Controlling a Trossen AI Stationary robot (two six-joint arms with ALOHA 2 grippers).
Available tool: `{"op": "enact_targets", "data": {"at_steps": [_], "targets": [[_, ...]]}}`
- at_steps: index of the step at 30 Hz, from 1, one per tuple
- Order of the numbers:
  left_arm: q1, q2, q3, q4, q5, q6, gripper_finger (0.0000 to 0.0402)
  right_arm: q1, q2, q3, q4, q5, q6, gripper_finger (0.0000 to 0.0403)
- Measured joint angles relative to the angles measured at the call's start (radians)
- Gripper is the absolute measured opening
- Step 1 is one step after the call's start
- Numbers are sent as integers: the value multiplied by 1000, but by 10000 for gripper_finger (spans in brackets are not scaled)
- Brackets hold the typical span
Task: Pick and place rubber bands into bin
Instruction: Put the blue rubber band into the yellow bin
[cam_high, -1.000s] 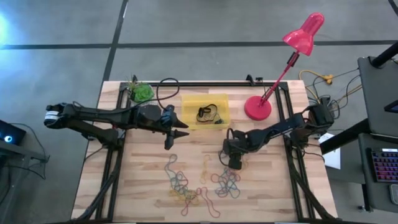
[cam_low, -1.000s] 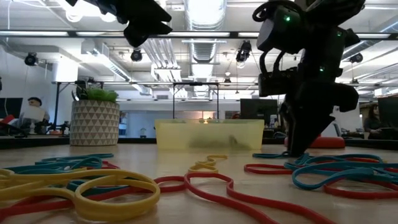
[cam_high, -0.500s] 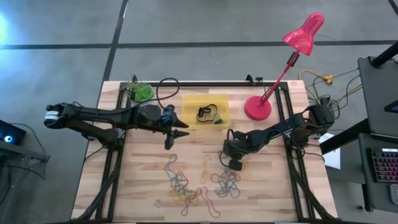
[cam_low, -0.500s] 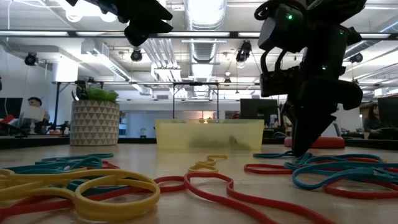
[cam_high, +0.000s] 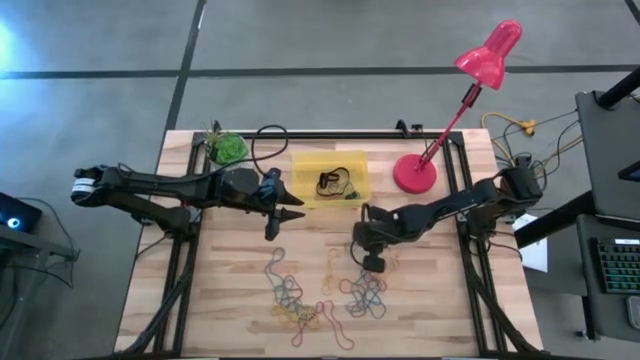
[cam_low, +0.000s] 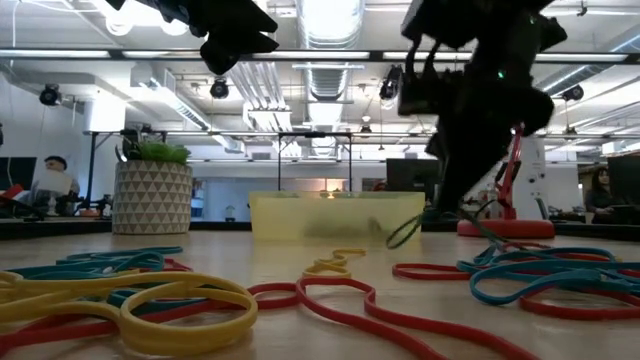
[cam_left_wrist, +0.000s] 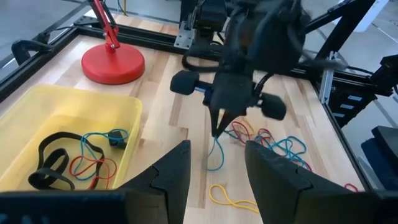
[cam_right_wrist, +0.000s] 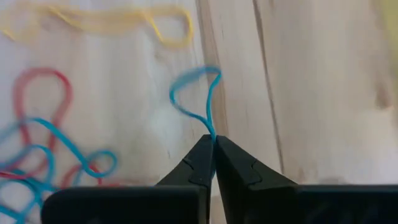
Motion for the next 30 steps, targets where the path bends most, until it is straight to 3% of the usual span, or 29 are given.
{"op": "enact_targets", "data": {"at_steps": [9,17,23,30], "targets": [[0,0,-1,1,0,1,136,0,-101,69,9,26,-66,8],[0,0,-1,9,0,2,136,-30,-172,121,9,180,-141,8],[0,0,-1,53,1,3,136,-145,-174,150,11,271,-171,8],[0,0,-1,92,1,3,136,-326,-142,148,39,243,-171,8]]}}
